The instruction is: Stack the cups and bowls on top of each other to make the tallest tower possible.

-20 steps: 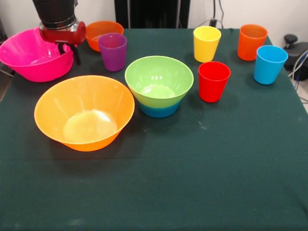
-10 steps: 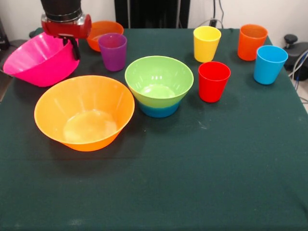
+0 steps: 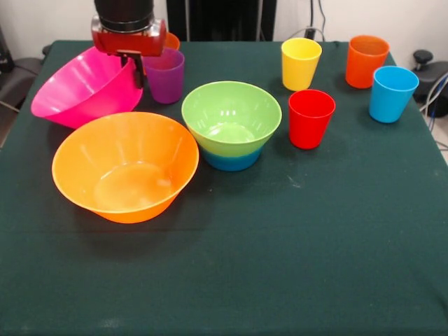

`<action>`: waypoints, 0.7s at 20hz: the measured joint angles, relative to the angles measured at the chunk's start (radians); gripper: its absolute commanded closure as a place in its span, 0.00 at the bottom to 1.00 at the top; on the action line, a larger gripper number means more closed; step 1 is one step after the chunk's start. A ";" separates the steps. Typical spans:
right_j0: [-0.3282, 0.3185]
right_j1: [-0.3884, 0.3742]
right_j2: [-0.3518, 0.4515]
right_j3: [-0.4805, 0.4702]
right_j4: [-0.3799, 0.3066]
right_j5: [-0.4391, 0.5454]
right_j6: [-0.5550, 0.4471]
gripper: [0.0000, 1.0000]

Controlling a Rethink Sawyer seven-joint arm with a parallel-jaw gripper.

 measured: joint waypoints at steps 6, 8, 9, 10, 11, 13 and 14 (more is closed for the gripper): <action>0.045 0.007 -0.034 -0.015 0.000 0.000 0.000 1.00; 0.054 0.017 -0.047 -0.023 0.000 0.000 0.000 1.00; 0.056 0.022 -0.054 -0.027 0.000 0.000 0.000 1.00; 0.057 0.025 -0.059 -0.030 0.000 0.000 0.000 1.00; 0.056 0.032 -0.070 -0.037 0.000 0.000 0.000 1.00; 0.056 0.038 -0.076 -0.041 0.000 0.000 0.000 1.00; 0.057 0.045 -0.084 -0.047 0.000 0.000 0.000 1.00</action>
